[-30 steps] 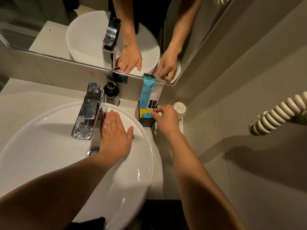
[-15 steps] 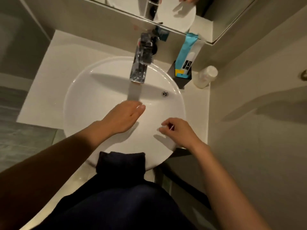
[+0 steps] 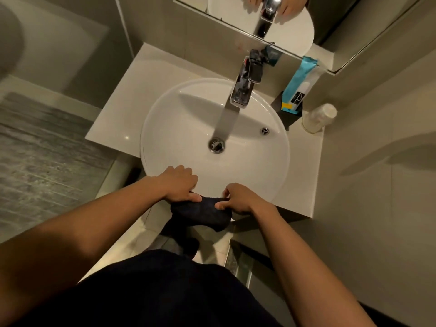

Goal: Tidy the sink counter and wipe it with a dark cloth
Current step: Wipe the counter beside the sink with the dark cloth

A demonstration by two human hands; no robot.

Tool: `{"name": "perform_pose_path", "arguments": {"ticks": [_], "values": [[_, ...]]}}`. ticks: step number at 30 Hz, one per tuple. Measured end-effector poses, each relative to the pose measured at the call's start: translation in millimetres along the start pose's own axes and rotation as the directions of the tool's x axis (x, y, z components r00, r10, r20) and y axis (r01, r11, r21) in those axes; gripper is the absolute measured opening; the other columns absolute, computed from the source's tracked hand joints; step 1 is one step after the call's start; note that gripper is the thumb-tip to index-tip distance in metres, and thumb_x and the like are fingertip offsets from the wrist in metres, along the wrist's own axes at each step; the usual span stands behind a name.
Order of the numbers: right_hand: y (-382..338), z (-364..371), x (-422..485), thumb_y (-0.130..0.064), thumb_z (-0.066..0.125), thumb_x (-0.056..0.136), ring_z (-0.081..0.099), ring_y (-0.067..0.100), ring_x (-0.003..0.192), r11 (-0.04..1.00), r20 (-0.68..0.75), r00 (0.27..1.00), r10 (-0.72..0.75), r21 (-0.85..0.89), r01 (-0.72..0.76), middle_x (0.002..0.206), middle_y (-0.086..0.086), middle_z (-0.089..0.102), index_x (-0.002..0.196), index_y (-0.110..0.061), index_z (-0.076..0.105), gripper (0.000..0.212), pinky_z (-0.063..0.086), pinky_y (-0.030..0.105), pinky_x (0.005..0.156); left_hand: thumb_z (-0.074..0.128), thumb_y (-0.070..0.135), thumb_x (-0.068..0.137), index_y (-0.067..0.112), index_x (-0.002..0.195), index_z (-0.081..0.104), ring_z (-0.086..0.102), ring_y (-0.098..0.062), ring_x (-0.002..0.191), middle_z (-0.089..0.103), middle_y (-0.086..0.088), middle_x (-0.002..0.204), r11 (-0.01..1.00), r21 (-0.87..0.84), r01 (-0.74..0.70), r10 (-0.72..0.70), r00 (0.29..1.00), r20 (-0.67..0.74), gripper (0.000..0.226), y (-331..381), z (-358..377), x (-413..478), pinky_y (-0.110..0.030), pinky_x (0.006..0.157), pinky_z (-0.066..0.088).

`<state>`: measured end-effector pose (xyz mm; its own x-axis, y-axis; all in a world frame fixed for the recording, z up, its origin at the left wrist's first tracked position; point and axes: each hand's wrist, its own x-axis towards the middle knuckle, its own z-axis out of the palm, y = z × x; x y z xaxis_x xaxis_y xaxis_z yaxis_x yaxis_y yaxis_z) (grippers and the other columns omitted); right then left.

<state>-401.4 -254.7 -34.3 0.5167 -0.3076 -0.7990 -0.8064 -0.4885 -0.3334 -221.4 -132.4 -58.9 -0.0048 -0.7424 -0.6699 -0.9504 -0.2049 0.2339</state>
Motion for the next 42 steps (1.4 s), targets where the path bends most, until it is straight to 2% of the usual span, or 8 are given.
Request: {"name": "perform_pose_path", "arguments": {"ticks": [4, 9, 17, 21, 27, 31, 36, 42], "values": [[-8, 1, -6, -0.037, 0.070, 0.092, 0.058, 0.025, 0.072, 1.000, -0.011, 1.000, 0.017, -0.018, -0.017, 0.080, 0.014, 0.068, 0.096, 0.005, 0.071, 0.042, 0.045, 0.038, 0.067, 0.049, 0.065, 0.095, 0.017, 0.113, 0.064, 0.052, -0.030, 0.111, 0.058, -0.009, 0.120, 0.998, -0.053, 0.027, -0.025, 0.998, 0.052, 0.053, 6, -7, -4, -0.046, 0.094, 0.041], [-6, 10, -26, -0.030, 0.066, 0.095, 0.055, 0.022, 0.085, 0.979, -0.250, 0.967, -0.041, 0.185, 0.090, 0.091, 0.004, 0.060, 0.091, -0.014, 0.055, 0.020, 0.039, 0.030, 0.066, 0.056, 0.045, 0.100, 0.017, 0.099, 0.052, 0.052, -0.025, 0.096, 0.056, -0.003, 0.103, 0.956, -0.291, -0.025, 0.022, 1.000, -0.015, 0.028, 8, -8, -16, -0.035, 0.080, 0.039], [-18, 10, -51, -0.025, 0.065, 0.097, 0.066, 0.028, 0.087, 0.775, -0.442, 0.897, -0.025, 0.558, 0.297, 0.093, 0.008, 0.068, 0.097, -0.016, 0.061, 0.010, 0.057, 0.051, 0.084, 0.069, 0.022, 0.094, 0.016, 0.094, 0.054, 0.051, -0.012, 0.061, 0.057, 0.003, 0.067, 0.433, -0.877, -0.207, -0.173, 0.936, -0.306, 0.016, -11, -6, -67, -0.028, 0.060, 0.046], [-47, -7, -48, -0.018, 0.063, 0.097, 0.066, 0.022, 0.088, 0.662, -0.476, 0.879, -0.032, 0.649, 0.376, 0.097, 0.009, 0.071, 0.102, -0.015, 0.067, 0.007, 0.056, 0.036, 0.075, 0.066, 0.014, 0.096, 0.015, 0.102, 0.059, 0.065, -0.017, 0.071, 0.071, -0.008, 0.083, 0.229, -0.932, -0.282, -0.281, 0.897, -0.341, 0.009, -30, -17, -88, -0.033, 0.064, 0.052], [-104, -51, -24, -0.009, 0.056, 0.100, 0.073, 0.025, 0.094, 0.614, -0.490, 0.862, -0.134, 0.641, 0.460, 0.102, 0.007, 0.077, 0.110, -0.014, 0.071, 0.018, 0.059, 0.033, 0.077, 0.070, 0.009, 0.092, 0.021, 0.107, 0.073, 0.068, -0.021, 0.110, 0.074, -0.005, 0.107, 0.262, -0.895, -0.361, -0.467, 0.764, -0.445, 0.019, -86, -58, -99, -0.043, 0.099, 0.056], [-148, -83, 4, -0.007, 0.054, 0.102, 0.069, 0.023, 0.084, 0.592, -0.514, 0.848, -0.127, 0.647, 0.481, 0.096, 0.009, 0.075, 0.106, -0.012, 0.070, 0.017, 0.053, 0.023, 0.061, 0.073, 0.010, 0.089, 0.031, 0.094, 0.078, 0.071, -0.018, 0.104, 0.077, -0.001, 0.099, 0.286, -0.879, -0.382, -0.532, 0.700, -0.477, 0.022, -133, -92, -93, -0.039, 0.093, 0.058], [-202, -126, 54, -0.005, 0.055, 0.100, 0.068, 0.023, 0.085, 0.560, -0.575, 0.814, -0.087, 0.647, 0.517, 0.095, 0.009, 0.072, 0.098, -0.012, 0.068, 0.014, 0.055, 0.029, 0.066, 0.071, 0.006, 0.091, 0.012, 0.102, 0.077, 0.068, -0.009, 0.096, 0.076, -0.004, 0.098, 0.311, -0.870, -0.382, -0.556, 0.669, -0.492, 0.014, -192, -147, -75, -0.017, 0.076, 0.053], [-252, -191, 121, -0.006, 0.057, 0.099, 0.068, 0.024, 0.080, 0.517, -0.604, 0.796, 0.025, 0.690, 0.507, 0.089, 0.008, 0.073, 0.099, -0.009, 0.067, 0.011, 0.056, 0.039, 0.066, 0.070, 0.006, 0.092, 0.012, 0.099, 0.075, 0.068, -0.008, 0.078, 0.074, -0.004, 0.088, 0.286, -0.884, -0.370, -0.509, 0.723, -0.467, 0.011, -267, -221, -33, -0.017, 0.070, 0.052]]}}
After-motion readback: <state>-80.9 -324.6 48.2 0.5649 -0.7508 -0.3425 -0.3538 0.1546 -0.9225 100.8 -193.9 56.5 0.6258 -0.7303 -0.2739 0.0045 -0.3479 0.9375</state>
